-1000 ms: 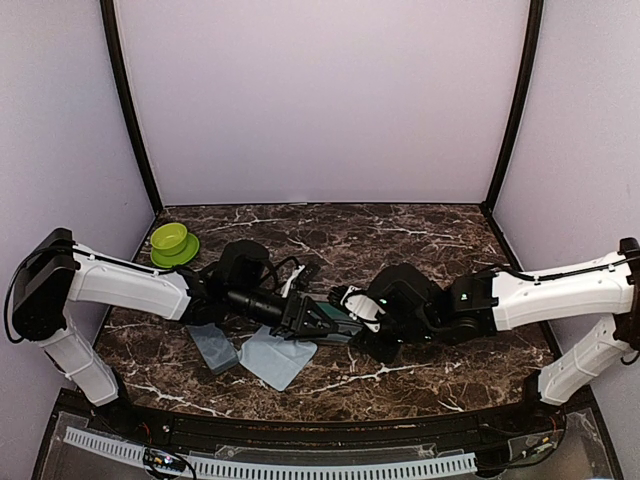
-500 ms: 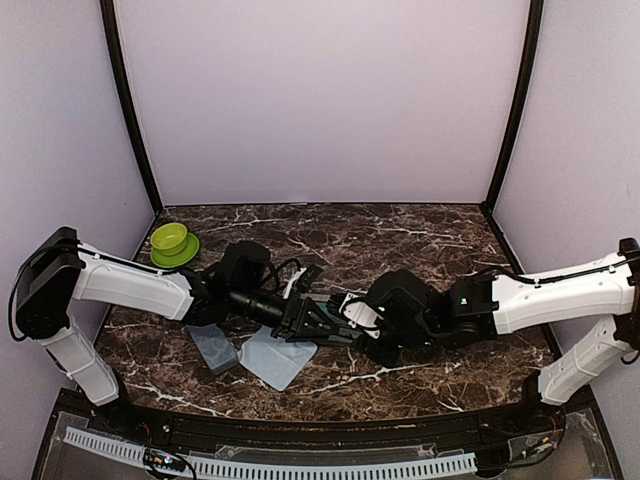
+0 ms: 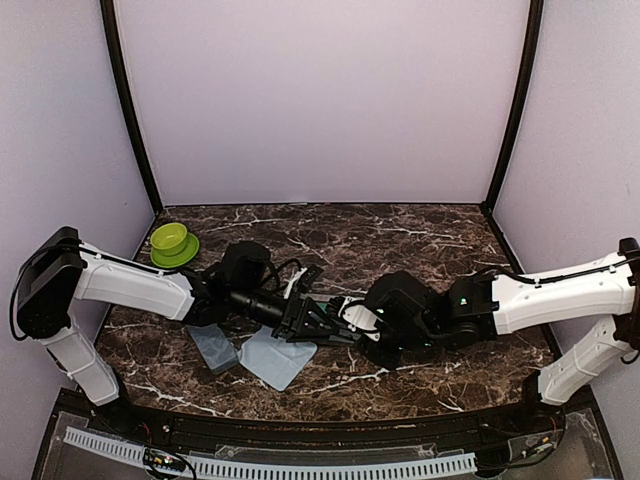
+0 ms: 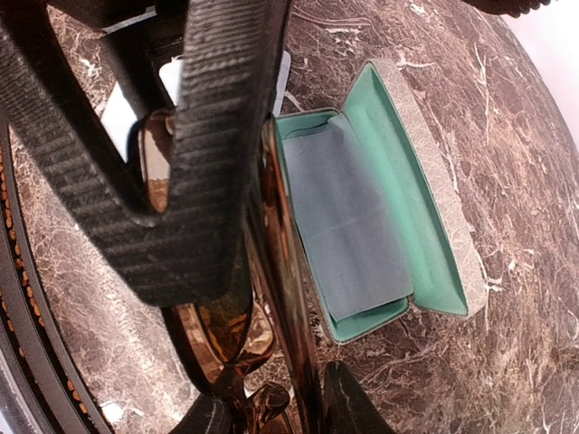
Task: Organize the sunglasses
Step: Pass from the left arm to the right
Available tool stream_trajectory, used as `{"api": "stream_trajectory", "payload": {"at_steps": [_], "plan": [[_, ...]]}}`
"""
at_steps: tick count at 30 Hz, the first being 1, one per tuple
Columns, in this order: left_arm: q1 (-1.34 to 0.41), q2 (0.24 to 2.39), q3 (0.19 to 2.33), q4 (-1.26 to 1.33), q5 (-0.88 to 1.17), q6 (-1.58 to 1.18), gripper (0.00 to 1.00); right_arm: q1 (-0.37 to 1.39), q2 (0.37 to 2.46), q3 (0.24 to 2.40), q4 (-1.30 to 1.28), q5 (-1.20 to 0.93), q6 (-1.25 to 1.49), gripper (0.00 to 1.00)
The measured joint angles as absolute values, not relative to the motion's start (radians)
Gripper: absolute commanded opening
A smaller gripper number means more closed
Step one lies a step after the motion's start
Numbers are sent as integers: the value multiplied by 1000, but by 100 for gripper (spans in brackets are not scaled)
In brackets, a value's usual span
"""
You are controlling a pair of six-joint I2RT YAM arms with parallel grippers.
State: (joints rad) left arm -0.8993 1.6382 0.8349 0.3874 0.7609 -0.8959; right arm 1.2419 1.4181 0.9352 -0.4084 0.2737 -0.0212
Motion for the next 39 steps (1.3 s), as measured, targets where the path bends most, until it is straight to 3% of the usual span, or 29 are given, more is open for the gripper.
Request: {"api": "stream_trajectory", "payload": {"at_steps": [10,30,39], "plan": [[-899,1639,835,387,759,-897,70,1243,1417,935,-405,270,-6,29],[-885,1600,800,355,689,-797,85,1229,1350,860,-378,161,41,27],[-883,1205,588,392,454,-390,84,1149,1272,814,-350,-40,73,27]]}}
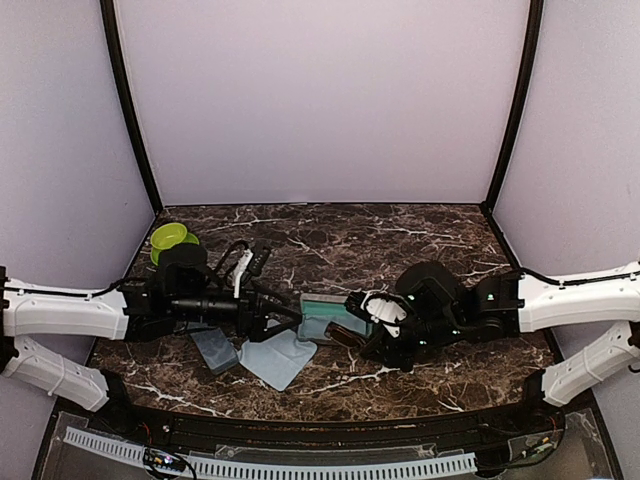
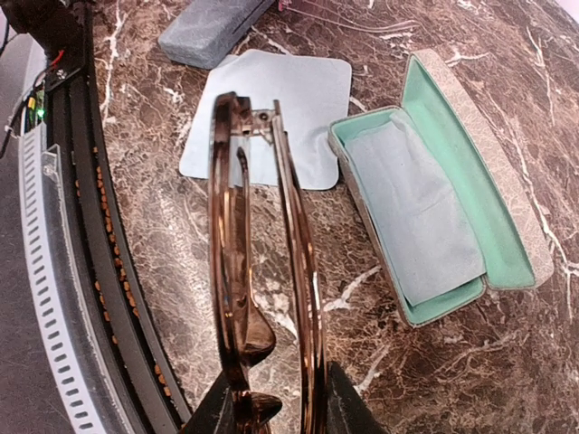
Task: Organize the sunglasses
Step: Pass from the left arm to the right, then pass from the right arm to the left
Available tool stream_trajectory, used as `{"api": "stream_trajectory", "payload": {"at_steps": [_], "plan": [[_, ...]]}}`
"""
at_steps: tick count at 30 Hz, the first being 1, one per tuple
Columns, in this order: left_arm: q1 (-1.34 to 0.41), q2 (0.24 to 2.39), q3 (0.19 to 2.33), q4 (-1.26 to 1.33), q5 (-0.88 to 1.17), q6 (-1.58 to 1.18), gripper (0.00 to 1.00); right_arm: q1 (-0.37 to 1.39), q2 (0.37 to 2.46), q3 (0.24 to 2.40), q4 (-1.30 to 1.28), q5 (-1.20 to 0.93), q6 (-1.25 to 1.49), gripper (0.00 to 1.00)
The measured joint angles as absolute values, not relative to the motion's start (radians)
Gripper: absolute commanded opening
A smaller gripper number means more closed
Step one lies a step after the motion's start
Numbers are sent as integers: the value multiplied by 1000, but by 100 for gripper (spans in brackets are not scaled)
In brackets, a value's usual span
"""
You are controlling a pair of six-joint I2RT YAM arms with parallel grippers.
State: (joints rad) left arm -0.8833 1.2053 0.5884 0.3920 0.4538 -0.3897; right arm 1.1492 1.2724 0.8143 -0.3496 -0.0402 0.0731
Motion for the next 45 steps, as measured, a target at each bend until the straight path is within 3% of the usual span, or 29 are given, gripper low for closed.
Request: {"api": "stream_trajectory", "payload": {"at_steps": [12,24,31,45], "plan": [[-1082,1102,519,399,335,343,95,1073,1312,847,-361,-289,91,27],[-1229,1310,569,332,109,905,96,1047,1473,928,-406,-449,80,26],[-1246,1341,570,348,12,1069,95,1040,1513,938,-416,-495,74,25],[-1256,1461,669,348,-78,1175,78,1040,1547,959,-411,-556,62,24]]}}
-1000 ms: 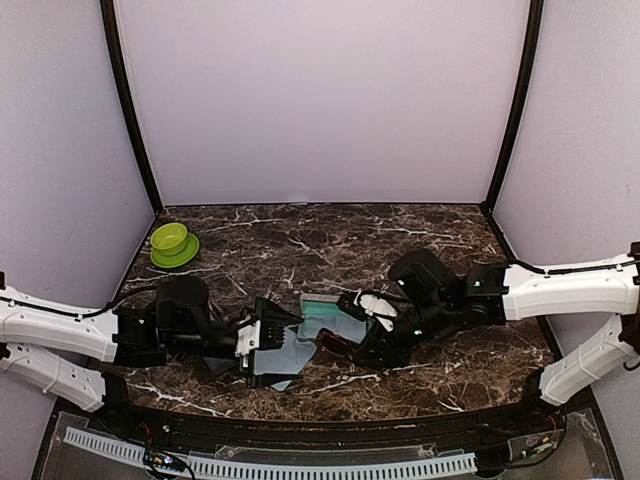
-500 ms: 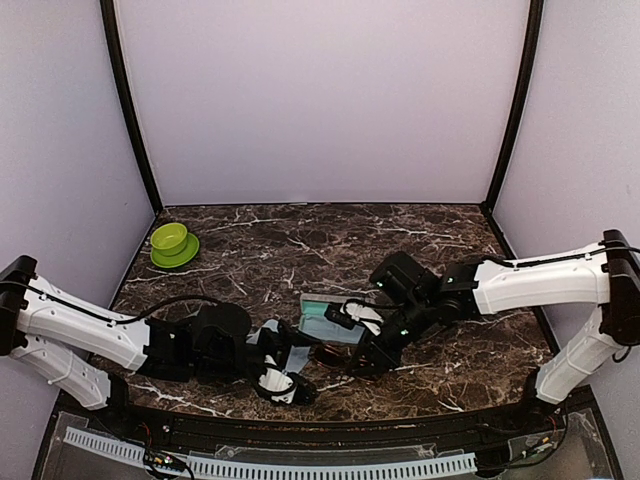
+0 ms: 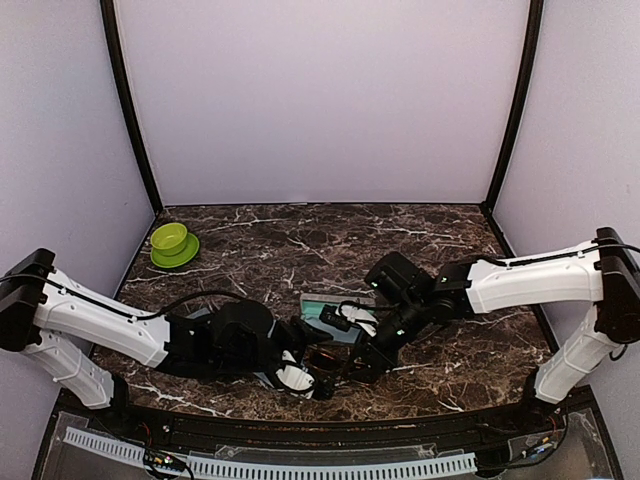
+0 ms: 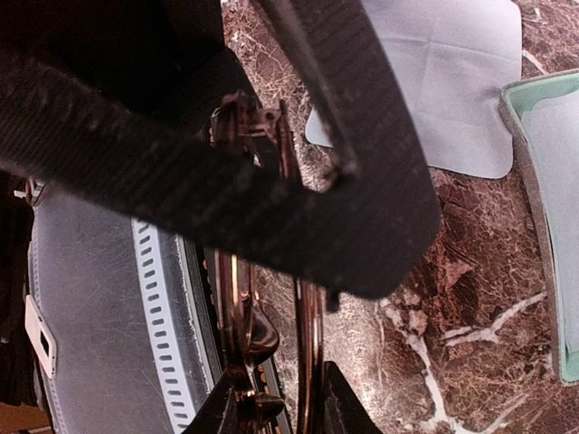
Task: Organize the sunglasses
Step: Pass from the right arm to the left
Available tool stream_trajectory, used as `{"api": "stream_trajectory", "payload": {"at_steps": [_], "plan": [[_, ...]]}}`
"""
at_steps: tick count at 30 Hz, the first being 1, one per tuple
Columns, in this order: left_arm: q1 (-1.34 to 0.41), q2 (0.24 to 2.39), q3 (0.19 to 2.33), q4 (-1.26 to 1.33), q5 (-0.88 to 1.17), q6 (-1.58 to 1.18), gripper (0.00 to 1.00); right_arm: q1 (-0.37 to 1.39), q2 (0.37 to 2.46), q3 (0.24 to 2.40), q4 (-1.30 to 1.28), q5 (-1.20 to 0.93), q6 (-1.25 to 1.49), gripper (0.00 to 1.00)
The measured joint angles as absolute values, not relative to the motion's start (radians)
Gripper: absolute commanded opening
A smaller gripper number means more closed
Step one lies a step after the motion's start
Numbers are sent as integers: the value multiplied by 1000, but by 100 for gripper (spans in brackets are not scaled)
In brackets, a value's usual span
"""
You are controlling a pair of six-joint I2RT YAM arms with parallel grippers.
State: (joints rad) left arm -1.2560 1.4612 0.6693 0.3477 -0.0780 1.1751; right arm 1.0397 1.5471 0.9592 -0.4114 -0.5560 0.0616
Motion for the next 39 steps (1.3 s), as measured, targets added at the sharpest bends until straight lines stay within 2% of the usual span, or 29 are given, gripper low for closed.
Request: {"api": "stream_trajectory", "payload": {"at_steps": [19,32,36,39], "plan": [[-1289,1464,673,351,-96,1186,56,1040,1554,959,-389,-558,62,23],[-1294,1466,672,367,-114,1195,47,1040,1554,959,-388,-557,65,26],[-1295,1466,672,368,-114,1195,45,1039,1554,959,-389,-556,65,30],[-1295,1466,672,370,-115,1195,44,1039,1555,959,-389,-553,69,37]]}}
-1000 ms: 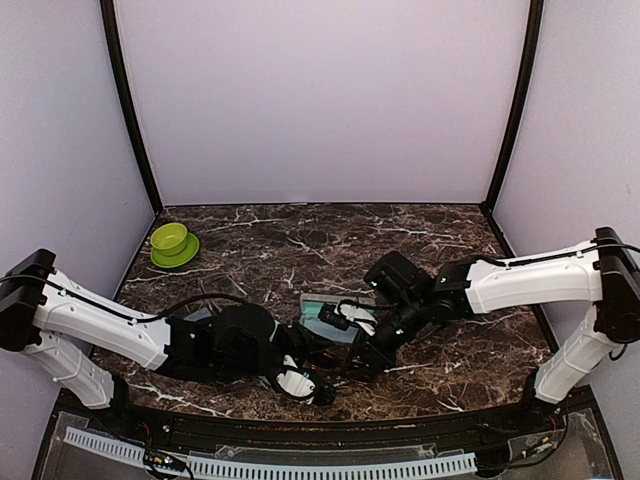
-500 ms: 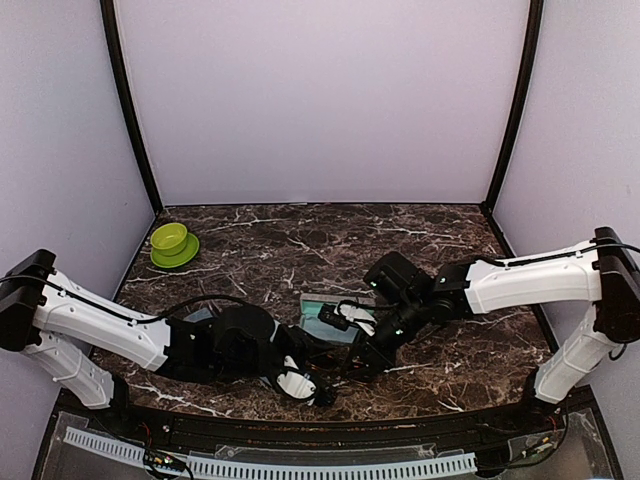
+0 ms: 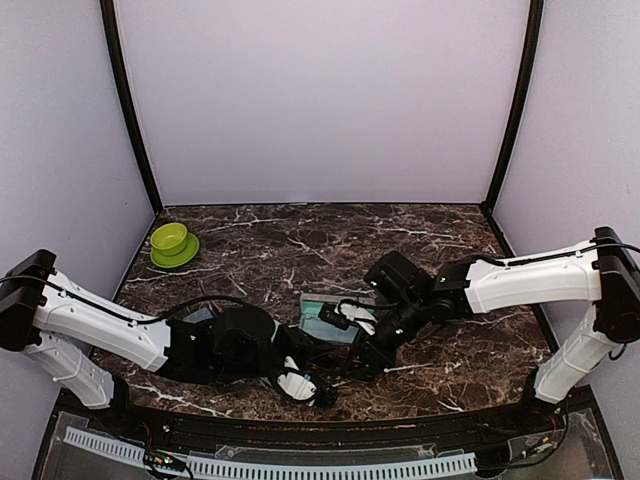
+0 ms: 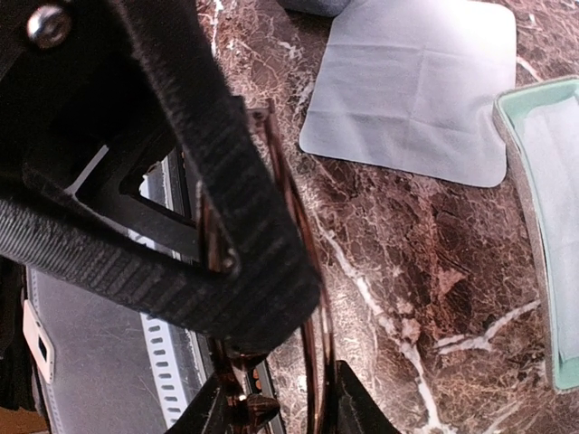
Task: Organize the sunglasses
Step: Pass from the right arm to the left, then place the sunglasses in the sunglasses case.
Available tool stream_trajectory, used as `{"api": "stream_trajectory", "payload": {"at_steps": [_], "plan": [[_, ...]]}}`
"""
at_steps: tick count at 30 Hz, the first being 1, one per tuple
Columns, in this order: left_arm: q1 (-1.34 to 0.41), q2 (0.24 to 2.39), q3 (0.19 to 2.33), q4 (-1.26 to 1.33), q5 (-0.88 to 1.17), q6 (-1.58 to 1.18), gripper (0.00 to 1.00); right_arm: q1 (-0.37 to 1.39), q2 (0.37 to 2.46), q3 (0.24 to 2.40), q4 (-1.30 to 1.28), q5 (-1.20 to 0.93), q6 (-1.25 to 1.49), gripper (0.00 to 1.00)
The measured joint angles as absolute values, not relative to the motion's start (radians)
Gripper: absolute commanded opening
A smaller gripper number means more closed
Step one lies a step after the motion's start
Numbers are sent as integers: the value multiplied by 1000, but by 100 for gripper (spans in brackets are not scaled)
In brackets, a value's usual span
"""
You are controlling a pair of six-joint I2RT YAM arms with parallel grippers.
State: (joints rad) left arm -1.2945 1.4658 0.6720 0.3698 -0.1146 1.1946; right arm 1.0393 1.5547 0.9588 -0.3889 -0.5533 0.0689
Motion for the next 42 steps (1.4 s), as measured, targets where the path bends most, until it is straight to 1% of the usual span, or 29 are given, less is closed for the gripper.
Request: {"api": "stream_trajectory", "payload": {"at_steps": [4,15,17,19,27,33,42], "plan": [[-1294,1466,672,373,-118,1193,43,1039,1555,959,-382,-554,75,48],[-1294,1466,665,377,-121,1172,41,1039,1554,958,-371,-539,91,66],[-1295,1466,661,381,-123,1165,40,1034,1551,958,-370,-525,98,75],[-1294,1466,656,387,-125,1156,40,1021,1541,956,-368,-514,107,78],[-1267,1466,653,388,-119,1085,37,941,1446,950,-358,-418,147,79],[-1174,1484,659,387,-84,1014,37,886,1371,936,-361,-340,176,80],[-1038,1581,726,388,37,939,35,858,1280,883,-361,-286,204,79]]}}
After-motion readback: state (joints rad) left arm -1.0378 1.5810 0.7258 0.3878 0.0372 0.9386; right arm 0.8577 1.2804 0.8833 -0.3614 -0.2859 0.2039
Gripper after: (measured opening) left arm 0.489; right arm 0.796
